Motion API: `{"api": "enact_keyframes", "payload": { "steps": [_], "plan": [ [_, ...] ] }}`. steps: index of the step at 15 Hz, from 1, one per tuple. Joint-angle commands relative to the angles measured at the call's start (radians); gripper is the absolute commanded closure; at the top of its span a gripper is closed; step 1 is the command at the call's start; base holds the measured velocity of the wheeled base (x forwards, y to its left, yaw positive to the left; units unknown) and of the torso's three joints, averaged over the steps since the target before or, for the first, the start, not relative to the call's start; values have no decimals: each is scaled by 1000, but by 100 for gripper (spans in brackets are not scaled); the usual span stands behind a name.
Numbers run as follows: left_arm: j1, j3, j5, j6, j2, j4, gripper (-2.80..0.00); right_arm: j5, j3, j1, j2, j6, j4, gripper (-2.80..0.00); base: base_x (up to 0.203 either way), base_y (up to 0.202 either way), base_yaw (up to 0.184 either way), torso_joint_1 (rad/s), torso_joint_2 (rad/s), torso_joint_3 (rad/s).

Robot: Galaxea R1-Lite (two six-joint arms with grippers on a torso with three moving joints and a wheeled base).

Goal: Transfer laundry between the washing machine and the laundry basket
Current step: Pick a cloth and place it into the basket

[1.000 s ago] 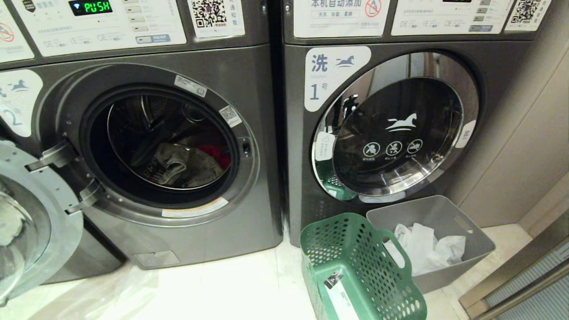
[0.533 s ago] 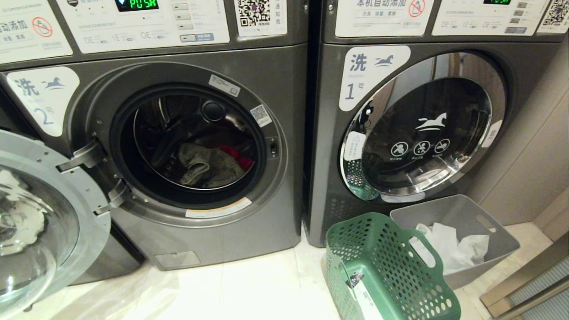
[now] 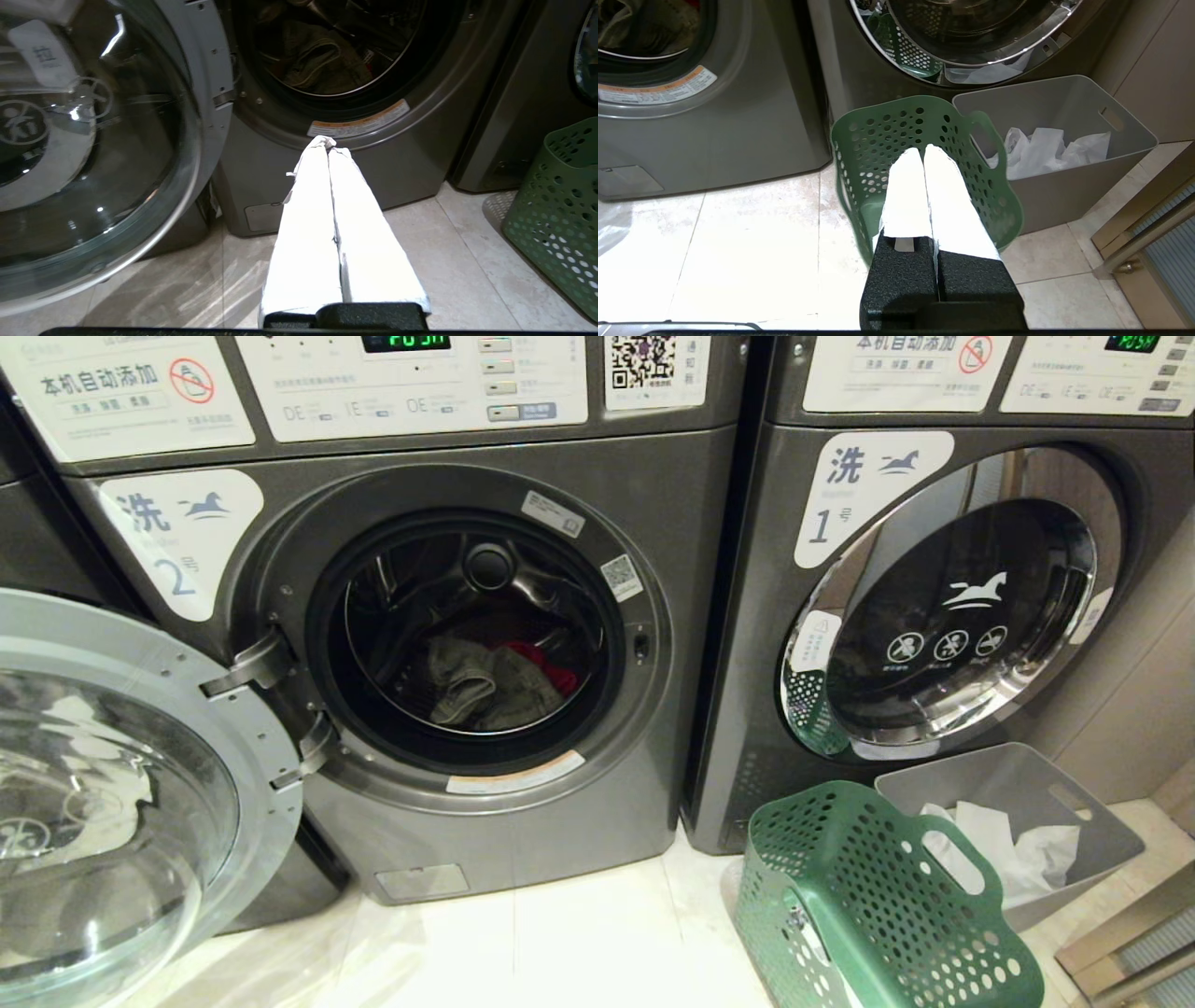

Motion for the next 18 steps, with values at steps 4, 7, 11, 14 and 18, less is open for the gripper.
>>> {"api": "enact_keyframes", "payload": {
  "steps": [4, 7, 11, 14, 18],
  "plan": [
    [0, 40, 0, 2, 2, -1, 0, 0, 0, 0, 0, 1, -1, 0, 0, 65, 0, 1, 1, 4],
    [0, 40, 0, 2, 2, -1, 0, 0, 0, 0, 0, 1, -1, 0, 0, 0, 0, 0, 0, 0],
    [1, 40, 0, 5, 2, -1, 0, 0, 0, 0, 0, -5, -1, 0, 0, 0, 0, 0, 0, 0],
    [0, 40, 0, 3, 2, -1, 0, 2, 0, 0, 0, -5, -1, 0, -1, 0, 31, 0, 1, 1],
    [0, 40, 0, 5, 2, -1, 0, 2, 0, 0, 0, -5, -1, 0, -1, -10, 193, 3, 2, 2]
  ]
}}
